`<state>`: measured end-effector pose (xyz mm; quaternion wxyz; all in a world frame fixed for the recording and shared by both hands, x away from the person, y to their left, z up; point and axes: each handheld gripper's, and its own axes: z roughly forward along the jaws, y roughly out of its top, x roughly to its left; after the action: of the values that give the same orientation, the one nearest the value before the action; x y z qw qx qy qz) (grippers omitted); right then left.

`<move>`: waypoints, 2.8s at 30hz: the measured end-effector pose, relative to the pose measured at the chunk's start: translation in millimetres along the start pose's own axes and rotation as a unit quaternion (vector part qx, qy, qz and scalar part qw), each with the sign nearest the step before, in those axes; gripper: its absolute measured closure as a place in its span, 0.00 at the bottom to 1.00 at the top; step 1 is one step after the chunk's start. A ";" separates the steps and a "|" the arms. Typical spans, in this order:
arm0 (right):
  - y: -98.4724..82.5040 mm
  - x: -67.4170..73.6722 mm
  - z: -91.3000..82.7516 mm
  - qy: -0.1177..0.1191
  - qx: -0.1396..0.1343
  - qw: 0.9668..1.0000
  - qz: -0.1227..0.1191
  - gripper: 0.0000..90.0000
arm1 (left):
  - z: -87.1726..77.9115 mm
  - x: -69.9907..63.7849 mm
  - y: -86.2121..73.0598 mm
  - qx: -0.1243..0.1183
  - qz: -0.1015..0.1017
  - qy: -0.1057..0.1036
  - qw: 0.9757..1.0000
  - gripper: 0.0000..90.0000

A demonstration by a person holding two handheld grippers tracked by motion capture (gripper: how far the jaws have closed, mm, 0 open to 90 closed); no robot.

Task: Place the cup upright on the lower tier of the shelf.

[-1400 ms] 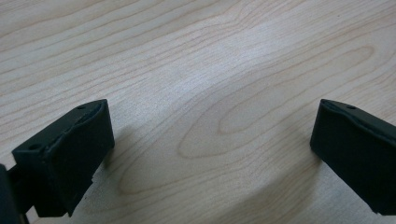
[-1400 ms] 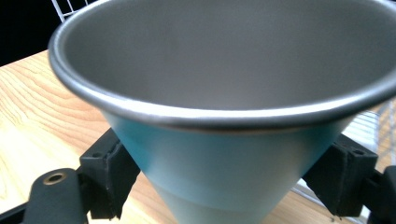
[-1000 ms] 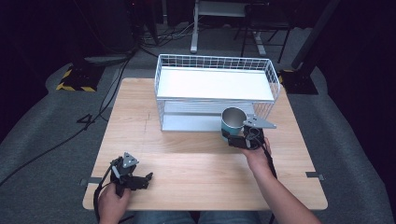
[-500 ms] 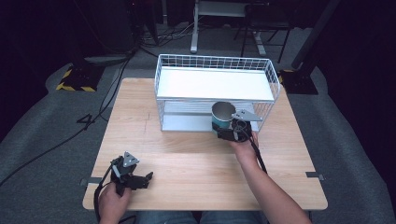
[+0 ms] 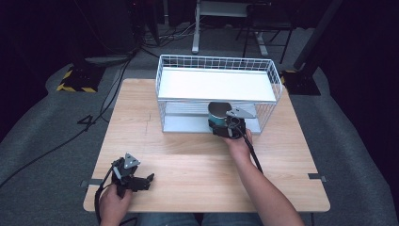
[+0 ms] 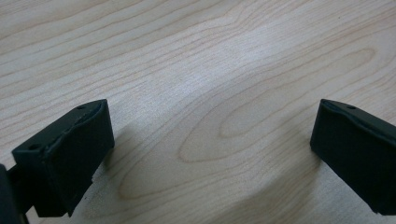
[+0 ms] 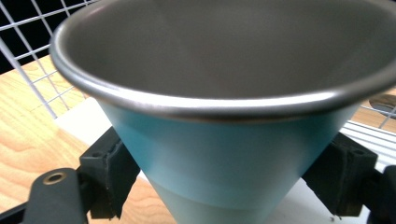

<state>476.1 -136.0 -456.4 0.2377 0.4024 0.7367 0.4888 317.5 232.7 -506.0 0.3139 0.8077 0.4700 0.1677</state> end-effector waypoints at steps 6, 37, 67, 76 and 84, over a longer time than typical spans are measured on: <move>0.5 -1.5 11.7 -0.006 0.000 1.000 0.009 0.22 | 0.0 0.0 0.0 0.000 0.000 0.000 1.000 0.00; 2.7 4.1 52.7 -0.022 0.007 1.000 0.003 0.21 | -1.5 -1.3 -2.2 -0.002 -0.003 0.001 1.000 0.00; 3.3 2.3 -4.7 -0.003 0.014 1.000 -0.020 0.17 | 1.5 -0.7 1.8 0.000 0.000 0.002 1.000 0.00; 11.3 4.0 -42.1 0.028 0.023 0.998 -0.044 0.17 | 1.7 -0.9 1.7 -0.001 -0.001 0.003 1.000 0.00; 4.0 -0.4 -81.7 0.044 0.026 0.997 -0.058 0.17 | 1.4 -1.0 1.4 -0.001 -0.001 0.004 1.000 0.00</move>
<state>417.0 -178.6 -419.4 0.2220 0.3432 0.7811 0.4720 318.7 230.9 -506.1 0.3133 0.8061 0.4720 0.1709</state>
